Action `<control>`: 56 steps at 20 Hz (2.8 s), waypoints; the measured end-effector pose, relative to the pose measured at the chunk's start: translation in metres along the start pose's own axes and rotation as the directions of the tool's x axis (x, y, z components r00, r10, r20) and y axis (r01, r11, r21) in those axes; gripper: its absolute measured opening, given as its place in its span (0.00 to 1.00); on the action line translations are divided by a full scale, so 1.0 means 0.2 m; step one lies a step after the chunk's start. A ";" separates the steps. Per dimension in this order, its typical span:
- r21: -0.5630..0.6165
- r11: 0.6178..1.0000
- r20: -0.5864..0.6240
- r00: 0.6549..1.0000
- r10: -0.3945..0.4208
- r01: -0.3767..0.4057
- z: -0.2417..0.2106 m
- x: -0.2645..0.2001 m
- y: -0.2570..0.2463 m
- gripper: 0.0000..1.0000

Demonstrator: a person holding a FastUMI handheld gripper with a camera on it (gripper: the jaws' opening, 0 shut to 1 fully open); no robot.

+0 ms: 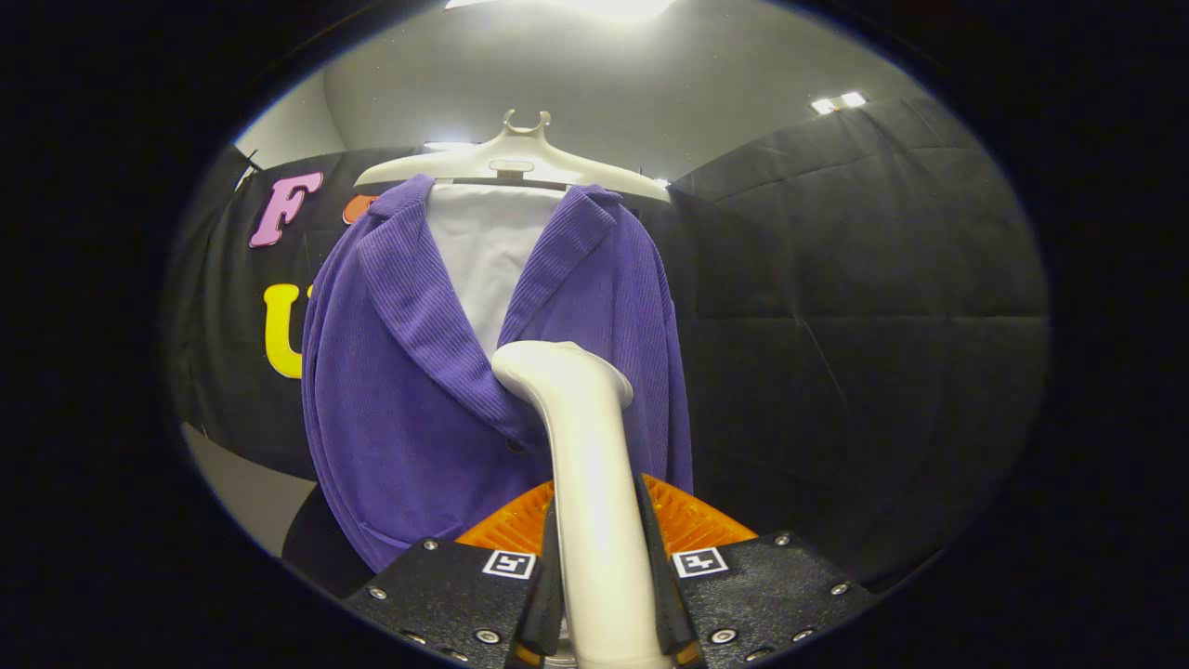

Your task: Iron the clothes twice with a garment steamer, once on the left side and once on the right side.

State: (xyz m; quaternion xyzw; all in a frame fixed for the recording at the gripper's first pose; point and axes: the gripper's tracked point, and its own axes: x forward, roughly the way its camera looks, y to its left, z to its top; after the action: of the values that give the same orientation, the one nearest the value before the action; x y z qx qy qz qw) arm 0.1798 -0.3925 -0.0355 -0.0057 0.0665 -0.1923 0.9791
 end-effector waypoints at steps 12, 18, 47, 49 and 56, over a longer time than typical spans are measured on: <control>-0.118 0.993 -0.129 0.992 -0.001 -0.014 -0.41 -0.01 -0.20 0.39; -0.146 0.987 -0.191 0.981 0.041 -0.070 -0.66 -0.06 -0.25 0.39; 0.017 0.923 -0.167 0.909 0.382 -0.385 -0.46 -0.86 0.37 0.39; 0.044 0.911 -0.107 0.904 0.413 -0.411 -0.30 -0.95 0.42 0.39; 0.106 0.898 -0.012 0.902 0.431 -0.427 -0.03 -1.19 0.66 0.39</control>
State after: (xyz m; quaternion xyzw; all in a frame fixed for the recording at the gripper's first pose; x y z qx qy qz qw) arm 0.0108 -0.1803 -0.0150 0.0619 0.0736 0.0249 0.9950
